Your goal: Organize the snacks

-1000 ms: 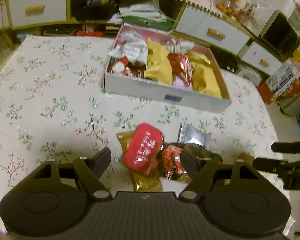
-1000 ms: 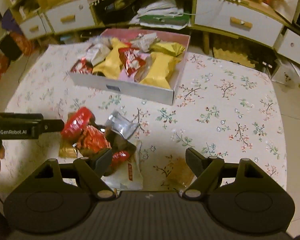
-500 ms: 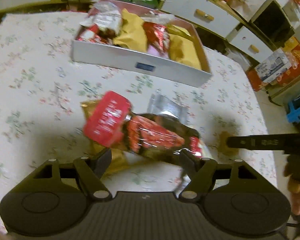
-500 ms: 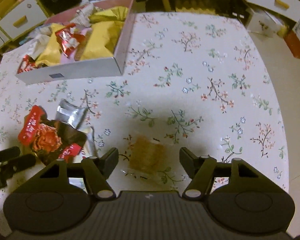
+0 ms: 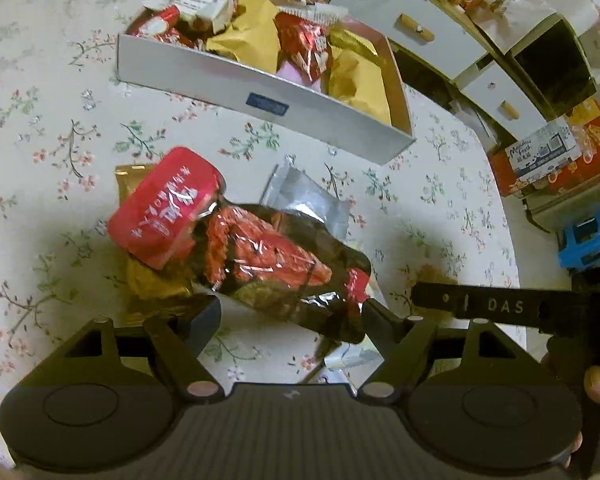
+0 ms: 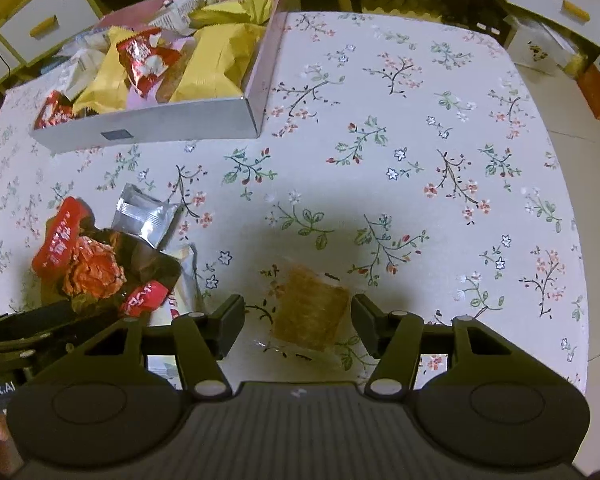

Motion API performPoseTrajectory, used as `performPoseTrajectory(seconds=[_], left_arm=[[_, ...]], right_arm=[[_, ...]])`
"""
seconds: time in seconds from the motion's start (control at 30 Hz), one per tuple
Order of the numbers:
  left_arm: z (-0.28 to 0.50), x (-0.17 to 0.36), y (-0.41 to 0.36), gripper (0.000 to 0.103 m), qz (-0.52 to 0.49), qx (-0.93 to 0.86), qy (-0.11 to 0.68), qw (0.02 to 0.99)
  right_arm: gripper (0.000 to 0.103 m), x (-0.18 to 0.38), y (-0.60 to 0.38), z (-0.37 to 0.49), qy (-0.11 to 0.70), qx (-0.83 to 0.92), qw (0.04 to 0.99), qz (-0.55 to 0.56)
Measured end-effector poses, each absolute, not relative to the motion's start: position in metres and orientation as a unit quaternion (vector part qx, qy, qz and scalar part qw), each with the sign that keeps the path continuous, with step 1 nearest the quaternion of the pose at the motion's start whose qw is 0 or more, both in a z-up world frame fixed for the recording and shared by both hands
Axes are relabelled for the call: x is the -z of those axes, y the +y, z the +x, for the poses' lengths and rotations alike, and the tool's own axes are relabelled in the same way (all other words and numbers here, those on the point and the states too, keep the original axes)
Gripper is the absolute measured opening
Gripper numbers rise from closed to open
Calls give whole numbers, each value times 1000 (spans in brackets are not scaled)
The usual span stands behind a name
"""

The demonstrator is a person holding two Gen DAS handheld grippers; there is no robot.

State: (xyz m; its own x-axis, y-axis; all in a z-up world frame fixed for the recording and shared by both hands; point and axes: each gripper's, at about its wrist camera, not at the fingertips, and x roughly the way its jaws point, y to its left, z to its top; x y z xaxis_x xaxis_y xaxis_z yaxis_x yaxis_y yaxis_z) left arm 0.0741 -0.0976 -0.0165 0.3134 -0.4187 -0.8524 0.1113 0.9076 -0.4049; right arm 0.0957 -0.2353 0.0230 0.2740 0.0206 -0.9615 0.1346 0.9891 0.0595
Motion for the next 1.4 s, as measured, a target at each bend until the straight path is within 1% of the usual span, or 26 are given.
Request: performPoseTrajectory(seconds=[0.1,0.13,0.17,0.2,0.23,0.27,0.47,0.6,0.67,0.77,0.83,0.87,0.93,1.03,1.1,1.2,1.33,1.37,1.4], left_arm=[[71,15,-102,81,-118,172,560,802],[71,16,-102,81,-115,171,560,802],[71,16,-101,81,-116,169,561,802],[72,17,-99,81,-119,167,563,800],[73,16,-96,81,-126,163,564,800],[74,15,-93,82,-135,160,561,801],[82,6,-69,83,-179,129,550,806],[88,6,-55,84,-145,79,550,819],[90,8,-52,84,-125,84,563,813],[89,2,-47,84,-109,91,556,819],[90,4,-44,83,-108,90,559,817],[89,5,-46,80,-98,97,563,815],[83,2,-62,80,-42,150,559,814],[63,-13,-94,80,80,232,510,825],[52,-14,-111,82,166,265,476,822],[44,0,-124,82,242,297,455,803],[38,21,-137,82,349,325,388,789],[38,27,-139,85,365,328,377,786],[38,26,-140,86,366,335,358,791]], right_arm=[[52,-18,-236,98,607,35,791,66],[50,-15,-236,99,611,36,788,64],[45,-11,-235,99,615,36,785,61],[45,-7,-234,100,619,38,782,55],[37,-8,-231,100,613,39,788,45],[32,-9,-230,101,611,40,789,42],[32,-27,-226,99,588,25,807,53],[32,-37,-224,98,573,21,818,52],[32,-38,-223,98,572,21,819,50],[32,-41,-224,99,568,21,821,49],[32,-45,-223,98,564,22,824,48],[32,-46,-223,98,562,21,825,48],[32,-48,-222,98,559,18,827,50],[32,-52,-222,96,555,13,830,53],[32,-54,-221,95,551,9,833,55],[32,-56,-218,93,548,3,835,54],[32,-57,-217,91,546,0,836,54],[32,-58,-218,91,545,1,836,55],[32,-58,-218,92,544,0,837,57]])
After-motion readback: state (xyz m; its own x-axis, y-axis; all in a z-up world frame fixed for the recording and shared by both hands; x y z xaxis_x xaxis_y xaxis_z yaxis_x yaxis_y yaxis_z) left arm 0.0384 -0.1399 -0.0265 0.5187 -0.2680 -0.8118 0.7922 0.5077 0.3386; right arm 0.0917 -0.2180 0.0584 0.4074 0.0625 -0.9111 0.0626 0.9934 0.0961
